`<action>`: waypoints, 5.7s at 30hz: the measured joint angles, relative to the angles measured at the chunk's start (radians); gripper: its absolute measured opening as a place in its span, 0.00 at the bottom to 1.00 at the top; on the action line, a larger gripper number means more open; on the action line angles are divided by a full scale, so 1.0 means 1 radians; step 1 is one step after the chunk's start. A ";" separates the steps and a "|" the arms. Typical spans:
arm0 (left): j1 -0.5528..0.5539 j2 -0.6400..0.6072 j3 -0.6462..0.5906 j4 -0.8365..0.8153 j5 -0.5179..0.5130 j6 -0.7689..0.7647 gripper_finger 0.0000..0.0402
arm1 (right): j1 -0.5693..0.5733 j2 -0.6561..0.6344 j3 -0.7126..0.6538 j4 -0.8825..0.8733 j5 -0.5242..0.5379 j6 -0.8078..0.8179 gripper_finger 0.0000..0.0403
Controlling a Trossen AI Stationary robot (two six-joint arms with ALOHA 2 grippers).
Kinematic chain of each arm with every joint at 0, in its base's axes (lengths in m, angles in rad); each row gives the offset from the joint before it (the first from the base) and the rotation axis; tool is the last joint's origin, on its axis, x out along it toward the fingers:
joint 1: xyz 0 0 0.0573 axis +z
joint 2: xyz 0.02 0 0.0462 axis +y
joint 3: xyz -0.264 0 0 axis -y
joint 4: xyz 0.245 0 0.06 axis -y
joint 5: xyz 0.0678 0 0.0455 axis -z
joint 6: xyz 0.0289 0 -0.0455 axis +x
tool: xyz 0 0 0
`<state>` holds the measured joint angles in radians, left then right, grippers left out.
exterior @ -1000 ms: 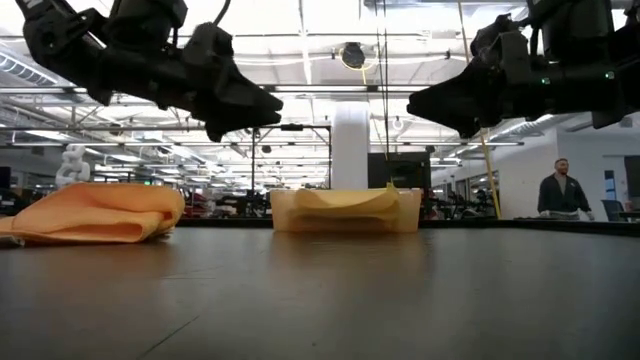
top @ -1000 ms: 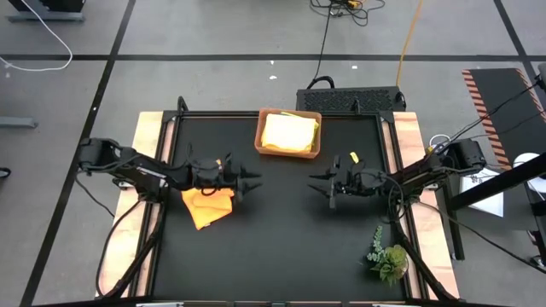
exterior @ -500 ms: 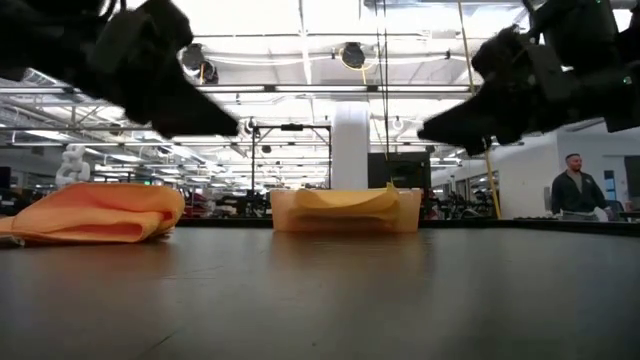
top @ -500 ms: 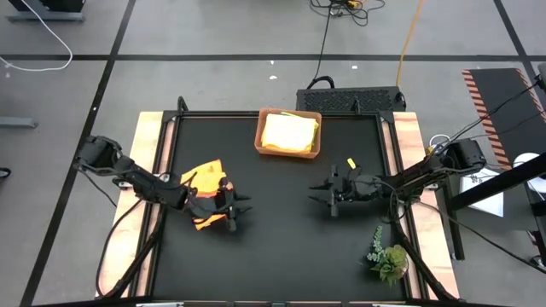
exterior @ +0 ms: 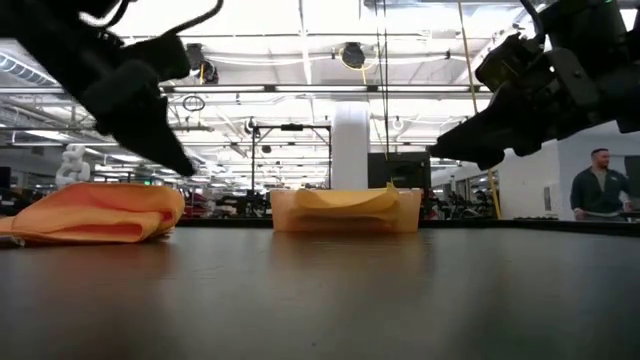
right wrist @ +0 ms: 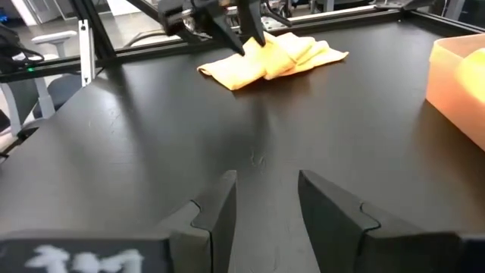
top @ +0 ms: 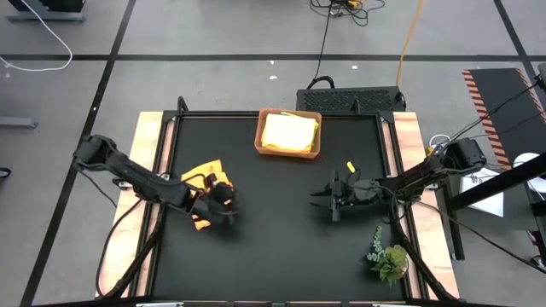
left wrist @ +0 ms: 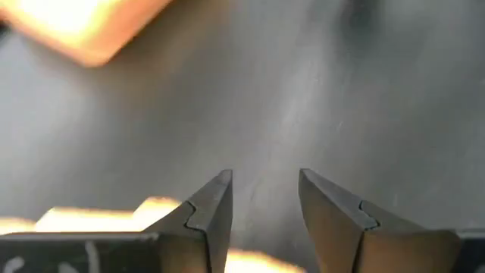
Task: Fold microfiber towels
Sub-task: Fold the orange microfiber towel
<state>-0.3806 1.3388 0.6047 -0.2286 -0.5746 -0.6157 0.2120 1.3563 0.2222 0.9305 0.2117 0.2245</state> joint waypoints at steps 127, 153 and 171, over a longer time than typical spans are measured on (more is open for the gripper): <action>-0.080 -0.180 0.321 -0.542 0.197 0.192 0.00 | 0.046 0.280 0.451 0.012 -0.060 -0.354 0.33; -0.268 0.213 1.073 -1.026 0.216 0.365 0.00 | -0.067 0.636 0.802 -0.103 -0.265 -0.397 0.50; -0.349 0.213 1.298 -0.989 0.075 0.573 0.00 | -0.089 0.636 0.802 -0.096 -0.288 -0.394 0.50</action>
<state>-0.7300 1.5517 1.9022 -1.2173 -0.4999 -0.0430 0.1227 1.9923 1.0241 0.8347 -0.0761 -0.1693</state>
